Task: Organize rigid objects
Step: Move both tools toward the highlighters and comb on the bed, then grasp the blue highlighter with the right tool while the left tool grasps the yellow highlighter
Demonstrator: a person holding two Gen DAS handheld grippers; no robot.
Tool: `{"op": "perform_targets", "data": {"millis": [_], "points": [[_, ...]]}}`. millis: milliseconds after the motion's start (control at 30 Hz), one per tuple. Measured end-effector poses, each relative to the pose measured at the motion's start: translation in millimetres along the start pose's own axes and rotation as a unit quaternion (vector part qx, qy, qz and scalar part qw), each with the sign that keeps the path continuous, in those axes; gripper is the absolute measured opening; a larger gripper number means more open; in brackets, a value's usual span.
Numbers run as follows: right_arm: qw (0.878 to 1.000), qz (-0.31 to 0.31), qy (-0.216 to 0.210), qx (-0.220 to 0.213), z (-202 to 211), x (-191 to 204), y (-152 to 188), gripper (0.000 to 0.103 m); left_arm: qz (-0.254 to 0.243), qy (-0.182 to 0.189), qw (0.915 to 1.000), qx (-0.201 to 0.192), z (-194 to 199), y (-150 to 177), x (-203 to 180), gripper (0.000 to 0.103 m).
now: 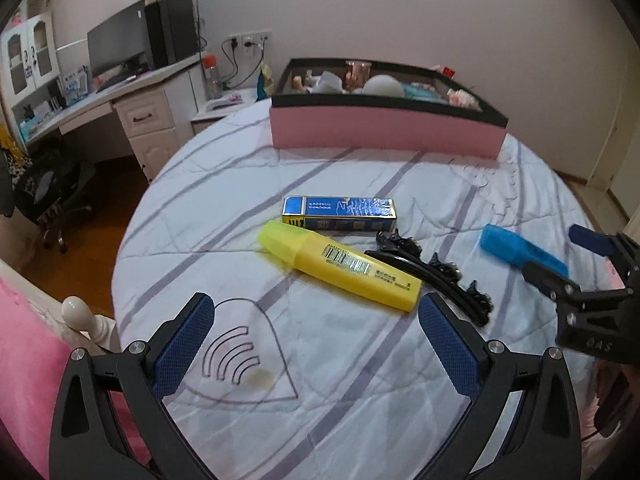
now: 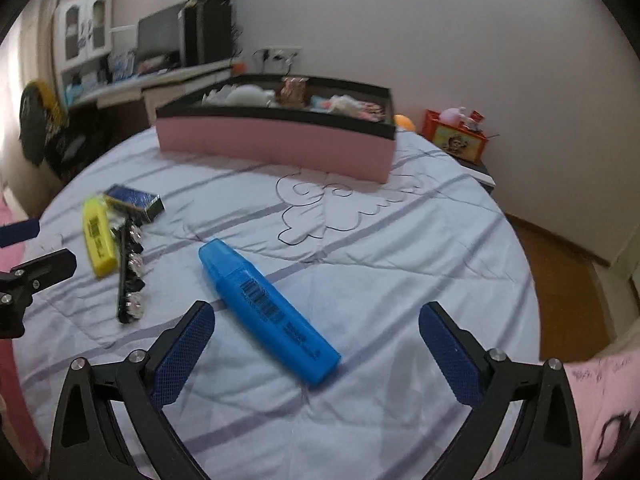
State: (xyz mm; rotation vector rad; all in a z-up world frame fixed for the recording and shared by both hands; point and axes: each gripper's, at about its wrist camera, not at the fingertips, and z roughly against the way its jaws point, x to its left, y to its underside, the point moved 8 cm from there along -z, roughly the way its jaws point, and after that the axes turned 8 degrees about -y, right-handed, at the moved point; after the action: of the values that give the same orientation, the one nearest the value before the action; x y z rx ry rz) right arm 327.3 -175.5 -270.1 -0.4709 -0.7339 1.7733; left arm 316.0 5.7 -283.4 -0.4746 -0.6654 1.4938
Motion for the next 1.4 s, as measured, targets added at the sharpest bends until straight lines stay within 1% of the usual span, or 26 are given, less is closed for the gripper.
{"op": "perform_targets", "data": {"millis": [33,67,100,167,233,333,367,433,533,633,733,800,867,900,933,967,1000,1033,1067,1100,1133,1200,1233,1267,1400], "points": [[1.0,0.001,-0.008,0.005,-3,1,0,0.078,0.0,0.002,1.0,0.005,-3,-1,-2,0.103],[1.0,0.002,-0.014,0.01,-5,1,0,0.065,0.001,0.006,0.9999,0.008,-6,-2,-3,0.103],[1.0,0.003,-0.011,0.012,-7,1,-2,0.053,0.003,0.012,0.9999,0.01,-8,-3,-7,0.103],[1.0,-0.004,-0.007,0.012,-9,-2,-2,0.043,0.005,0.011,0.9998,0.015,-12,-6,-10,0.103],[1.0,-0.016,-0.013,0.011,-9,-5,-3,0.043,0.001,0.008,0.9998,0.02,-18,-9,-15,0.103],[1.0,-0.021,-0.013,0.009,-10,-7,-3,0.043,0.0,-0.011,0.9992,0.038,-31,-9,-14,0.103],[1.0,-0.021,-0.012,0.009,-10,-6,-3,0.043,-0.001,-0.009,0.9991,0.041,-32,-9,-13,0.103],[1.0,-0.022,-0.013,0.009,-10,-6,-3,0.043,-0.003,-0.011,0.9991,0.041,-30,-8,-6,0.103],[1.0,-0.024,-0.012,0.008,-11,-6,-3,0.043,-0.007,-0.033,0.9986,0.042,-25,0,16,0.103],[1.0,-0.024,-0.009,0.008,-11,-6,-3,0.043,0.019,-0.058,0.9971,0.044,-20,9,45,0.103],[1.0,-0.022,-0.006,0.008,-11,-5,-4,0.043,0.049,-0.06,0.9961,0.042,-18,12,60,0.103],[1.0,-0.021,-0.004,0.01,-11,-5,-4,0.043,0.063,-0.055,0.9957,0.039,-22,7,61,0.103],[1.0,-0.021,-0.004,0.009,-11,-6,-4,0.043,0.065,-0.052,0.9959,0.034,-29,1,57,0.103],[1.0,-0.021,-0.004,0.01,-11,-6,-4,0.043,0.061,-0.056,0.9959,0.036,-33,-1,56,0.103],[1.0,-0.02,-0.004,0.01,-11,-6,-4,0.043,0.05,-0.071,0.9953,0.042,-39,-3,54,0.103],[1.0,-0.021,-0.004,0.009,-11,-6,-4,0.043,0.04,-0.077,0.9957,0.033,-41,-7,52,0.103],[1.0,-0.021,-0.004,0.009,-11,-6,-4,0.043,0.035,-0.073,0.9963,0.027,-43,-8,49,0.102],[1.0,-0.021,-0.005,0.009,-11,-6,-4,0.043,0.034,-0.063,0.997,0.03,-45,-10,47,0.095],[1.0,-0.021,-0.005,0.009,-11,-6,-4,0.043,0.038,-0.048,0.9978,0.027,-44,-11,47,0.083],[1.0,-0.021,-0.005,0.009,-11,-6,-4,0.043,0.039,-0.038,0.9982,0.022,-42,-12,47,0.075],[1.0,-0.021,-0.005,0.008,-11,-6,-3,0.043,0.034,-0.036,0.9987,0.016,-40,-14,47,0.062],[1.0,-0.02,-0.003,0.008,-11,-6,-4,0.039,0.017,-0.023,0.9996,0.009,-38,-14,44,0.048],[1.0,-0.02,-0.001,0.006,-11,-5,-3,0.038,0.011,-0.015,0.9998,0.005,-35,-14,42,0.03],[1.0,-0.02,-0.002,0.006,-11,-5,-3,0.034,0.009,-0.011,0.9999,0.005,-33,-14,41,0.026],[1.0,-0.027,-0.009,0.009,-6,-1,1,0.025,-0.019,0.012,0.9997,0.005,-20,-4,31,0.026]]}}
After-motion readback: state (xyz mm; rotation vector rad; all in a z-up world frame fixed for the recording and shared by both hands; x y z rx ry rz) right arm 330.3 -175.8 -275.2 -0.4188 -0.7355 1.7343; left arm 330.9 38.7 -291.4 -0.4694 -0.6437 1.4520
